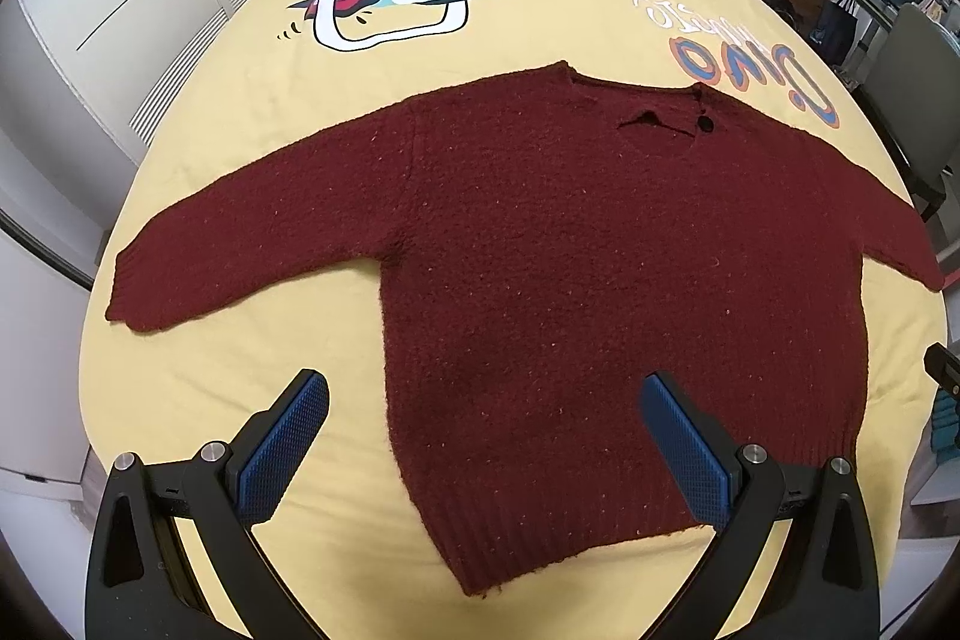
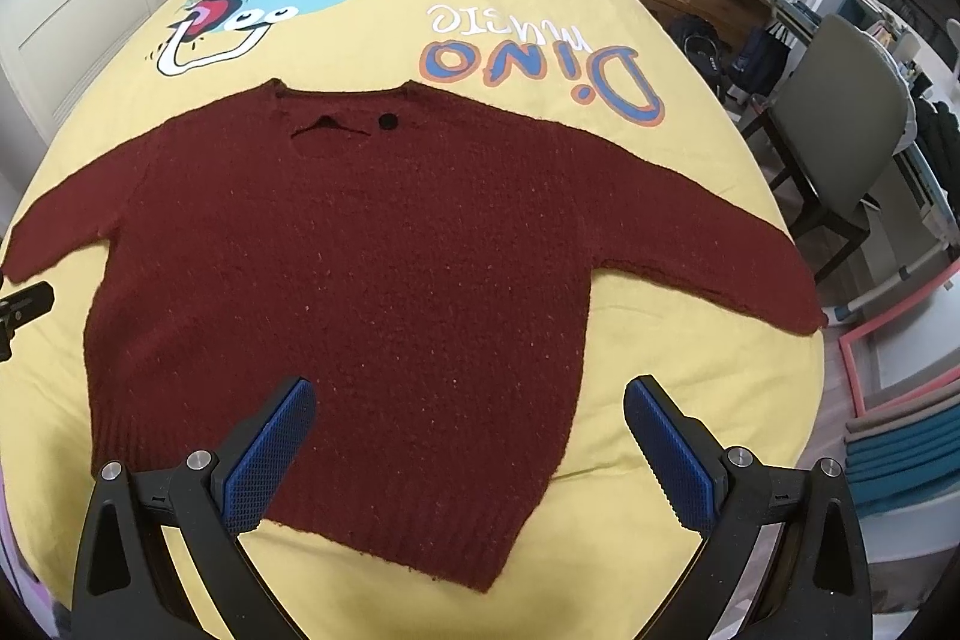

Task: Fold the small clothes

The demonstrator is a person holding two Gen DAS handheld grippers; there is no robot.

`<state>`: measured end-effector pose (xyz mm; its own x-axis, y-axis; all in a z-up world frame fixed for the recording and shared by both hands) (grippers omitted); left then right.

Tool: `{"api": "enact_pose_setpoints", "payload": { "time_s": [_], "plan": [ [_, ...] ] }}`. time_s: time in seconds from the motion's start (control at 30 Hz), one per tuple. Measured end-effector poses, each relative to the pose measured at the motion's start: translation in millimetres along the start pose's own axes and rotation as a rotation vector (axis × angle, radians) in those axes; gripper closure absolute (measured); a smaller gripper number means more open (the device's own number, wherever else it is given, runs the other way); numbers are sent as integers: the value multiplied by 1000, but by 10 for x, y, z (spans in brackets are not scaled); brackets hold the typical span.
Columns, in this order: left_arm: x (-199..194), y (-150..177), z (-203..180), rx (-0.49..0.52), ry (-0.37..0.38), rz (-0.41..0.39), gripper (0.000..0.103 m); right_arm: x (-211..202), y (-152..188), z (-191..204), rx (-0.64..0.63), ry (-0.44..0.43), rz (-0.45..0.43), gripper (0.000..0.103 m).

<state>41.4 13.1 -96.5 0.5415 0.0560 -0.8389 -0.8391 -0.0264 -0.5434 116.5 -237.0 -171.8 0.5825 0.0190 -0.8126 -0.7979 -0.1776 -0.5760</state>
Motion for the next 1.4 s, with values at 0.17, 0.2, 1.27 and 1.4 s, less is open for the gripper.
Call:
{"api": "enact_pose_setpoints", "payload": {
  "time_s": [0.17,0.2,1.27,1.4],
  "plan": [
    [-8,14,-37,4,13,-1,1,4,8,3,7,4,-1,1],
    [-13,12,-43,3,17,-2,1,2,12,6,7,4,-1,1],
    [69,-5,-199,49,35,18,1,5,30,10,9,3,1,1],
    [97,-28,-199,48,35,23,1,39,11,10,5,7,8,1]
  ]
}}
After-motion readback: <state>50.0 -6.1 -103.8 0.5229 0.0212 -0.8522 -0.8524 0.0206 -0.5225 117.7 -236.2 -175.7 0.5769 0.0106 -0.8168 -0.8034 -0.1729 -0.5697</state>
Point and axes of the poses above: each gripper's, at about its wrist camera, not at the fingertips, and x roughly the way its jaws point, z to its left, y to its underside, the point moved 9 cm from there along x, roughly the way its jaws point, and after that the axes turned 9 degrees about -z, right-handed, at the moved point
